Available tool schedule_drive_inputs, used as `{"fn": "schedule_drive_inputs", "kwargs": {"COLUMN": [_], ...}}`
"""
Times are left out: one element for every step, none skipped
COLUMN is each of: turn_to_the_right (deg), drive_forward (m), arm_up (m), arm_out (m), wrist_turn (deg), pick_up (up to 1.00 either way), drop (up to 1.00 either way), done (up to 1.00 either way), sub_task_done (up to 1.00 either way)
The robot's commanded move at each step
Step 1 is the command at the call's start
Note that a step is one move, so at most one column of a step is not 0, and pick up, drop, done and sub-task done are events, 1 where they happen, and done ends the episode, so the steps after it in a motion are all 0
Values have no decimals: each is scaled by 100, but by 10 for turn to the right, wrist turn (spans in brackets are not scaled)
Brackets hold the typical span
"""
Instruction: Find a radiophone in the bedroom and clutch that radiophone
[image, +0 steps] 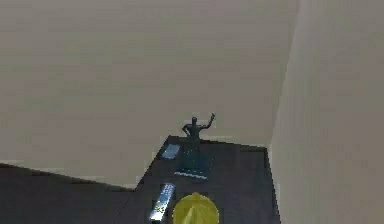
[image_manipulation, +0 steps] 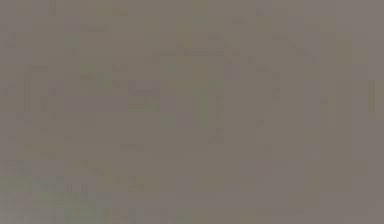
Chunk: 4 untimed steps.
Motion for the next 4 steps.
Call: {"fn": "schedule_drive_inputs", "kwargs": {"turn_to_the_right": [0,-450,-450,0], "drive_forward": [25,0,0,0], "arm_up": [0,0,0,50], "arm_out": [0,0,0,0], "wrist_turn": [0,0,0,0], "pick_up": [0,0,0,0], "drop": [0,0,0,0], "done": [0,0,0,0], "sub_task_done": [0,0,0,0]}}
